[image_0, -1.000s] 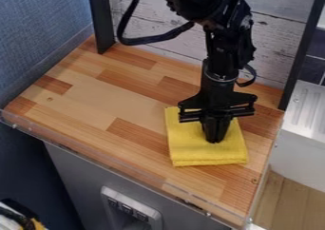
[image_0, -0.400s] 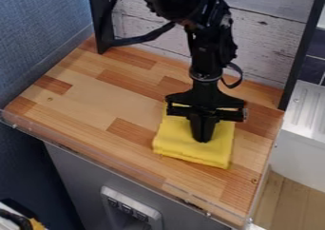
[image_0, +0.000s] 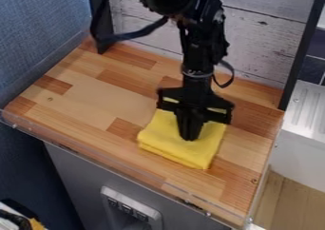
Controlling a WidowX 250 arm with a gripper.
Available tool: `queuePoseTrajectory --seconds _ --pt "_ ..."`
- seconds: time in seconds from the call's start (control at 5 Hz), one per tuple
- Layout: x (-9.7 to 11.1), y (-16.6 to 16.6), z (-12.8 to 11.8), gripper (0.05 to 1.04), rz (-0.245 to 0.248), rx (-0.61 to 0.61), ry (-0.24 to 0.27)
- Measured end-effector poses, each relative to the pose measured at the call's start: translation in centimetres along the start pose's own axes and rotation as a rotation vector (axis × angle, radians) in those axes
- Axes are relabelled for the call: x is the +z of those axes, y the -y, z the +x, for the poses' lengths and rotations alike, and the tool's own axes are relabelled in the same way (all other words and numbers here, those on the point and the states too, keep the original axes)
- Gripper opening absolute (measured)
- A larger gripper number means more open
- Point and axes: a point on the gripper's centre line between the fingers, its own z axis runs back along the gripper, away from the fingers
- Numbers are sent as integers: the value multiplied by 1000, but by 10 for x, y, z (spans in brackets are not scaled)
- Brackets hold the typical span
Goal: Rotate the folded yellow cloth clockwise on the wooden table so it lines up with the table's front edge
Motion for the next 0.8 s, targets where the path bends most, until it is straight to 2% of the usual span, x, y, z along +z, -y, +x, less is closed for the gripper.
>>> queuePoseTrajectory --seconds 0.2,0.4,0.6,0.8 --pt "24 -5 -1 462 3 -57 13" --pt "46 -9 -7 786 1 -108 24" --pt "65 -16 -7 991 0 -131 45" --pt "73 -22 -2 1001 -5 -157 49"
